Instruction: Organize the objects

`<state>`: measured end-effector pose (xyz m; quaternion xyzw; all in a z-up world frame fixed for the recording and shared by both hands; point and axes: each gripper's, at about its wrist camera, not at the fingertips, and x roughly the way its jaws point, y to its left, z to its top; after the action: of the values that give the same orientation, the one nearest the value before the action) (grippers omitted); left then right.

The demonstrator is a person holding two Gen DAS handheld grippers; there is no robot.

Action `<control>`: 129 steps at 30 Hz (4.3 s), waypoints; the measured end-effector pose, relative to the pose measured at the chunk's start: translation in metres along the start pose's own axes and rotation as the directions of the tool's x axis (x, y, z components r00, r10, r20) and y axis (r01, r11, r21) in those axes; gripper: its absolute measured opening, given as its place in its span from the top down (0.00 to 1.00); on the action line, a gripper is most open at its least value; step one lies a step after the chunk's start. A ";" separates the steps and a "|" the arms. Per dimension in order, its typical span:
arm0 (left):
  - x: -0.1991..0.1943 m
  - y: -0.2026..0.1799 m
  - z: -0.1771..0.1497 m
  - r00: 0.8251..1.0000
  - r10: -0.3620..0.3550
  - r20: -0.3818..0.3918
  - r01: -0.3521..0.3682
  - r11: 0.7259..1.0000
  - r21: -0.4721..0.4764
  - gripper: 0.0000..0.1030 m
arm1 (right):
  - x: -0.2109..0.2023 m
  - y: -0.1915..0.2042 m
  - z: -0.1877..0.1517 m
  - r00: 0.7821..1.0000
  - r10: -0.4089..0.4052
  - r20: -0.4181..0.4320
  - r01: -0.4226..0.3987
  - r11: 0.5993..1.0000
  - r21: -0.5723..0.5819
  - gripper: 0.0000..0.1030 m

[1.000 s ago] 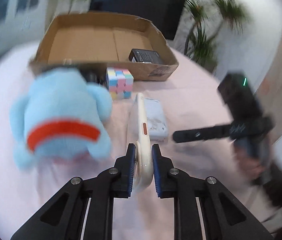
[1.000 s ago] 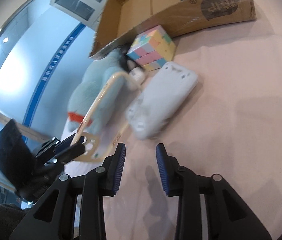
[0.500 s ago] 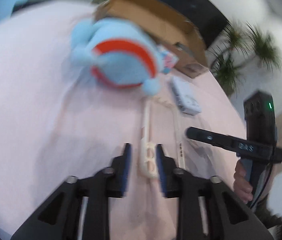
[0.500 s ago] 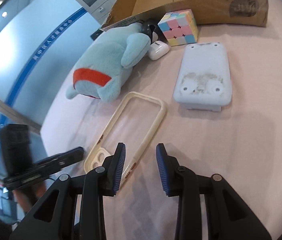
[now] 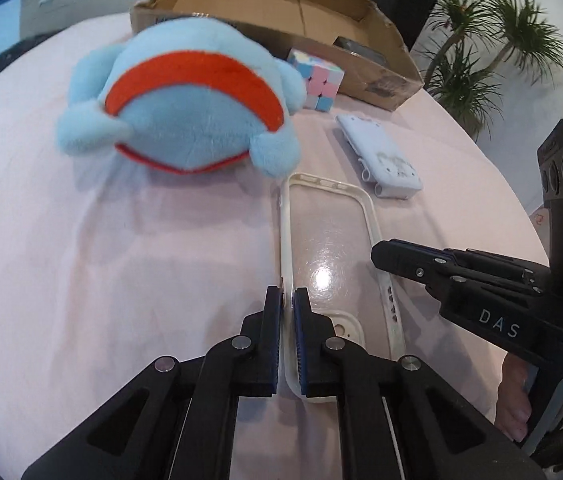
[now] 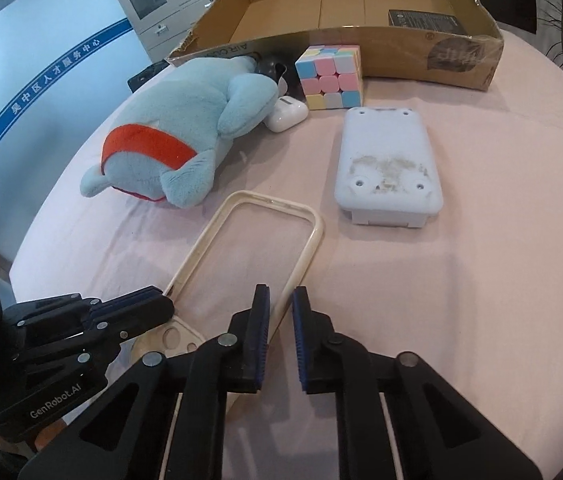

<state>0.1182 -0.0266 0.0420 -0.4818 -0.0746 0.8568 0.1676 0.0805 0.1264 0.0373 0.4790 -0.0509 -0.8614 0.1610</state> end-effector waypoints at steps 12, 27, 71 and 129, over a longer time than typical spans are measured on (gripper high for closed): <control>-0.001 -0.017 0.010 0.997 0.064 0.032 -0.067 0.992 0.104 0.94 | 0.003 0.019 0.001 0.991 -0.129 -0.027 0.129 0.991 -0.028 0.92; -0.033 -0.057 0.099 0.982 0.030 0.187 -0.073 0.971 0.226 0.94 | -0.065 -0.011 0.063 0.979 -0.087 0.186 0.080 0.996 0.046 0.93; 0.134 -0.012 0.373 0.965 0.216 0.149 -0.235 0.964 0.122 0.92 | 0.064 -0.061 0.297 0.966 -0.099 0.238 0.132 0.983 -0.130 0.92; 0.085 -0.065 0.097 0.936 -0.287 -0.205 0.333 0.910 0.247 0.18 | -0.039 -0.085 -0.015 1.000 -0.009 0.016 0.013 0.971 -0.237 0.25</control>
<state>0.0091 0.0684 0.0433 -0.5042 -0.0151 0.7786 0.3732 0.0927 0.2208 0.0407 0.4503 0.0538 -0.8657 0.2120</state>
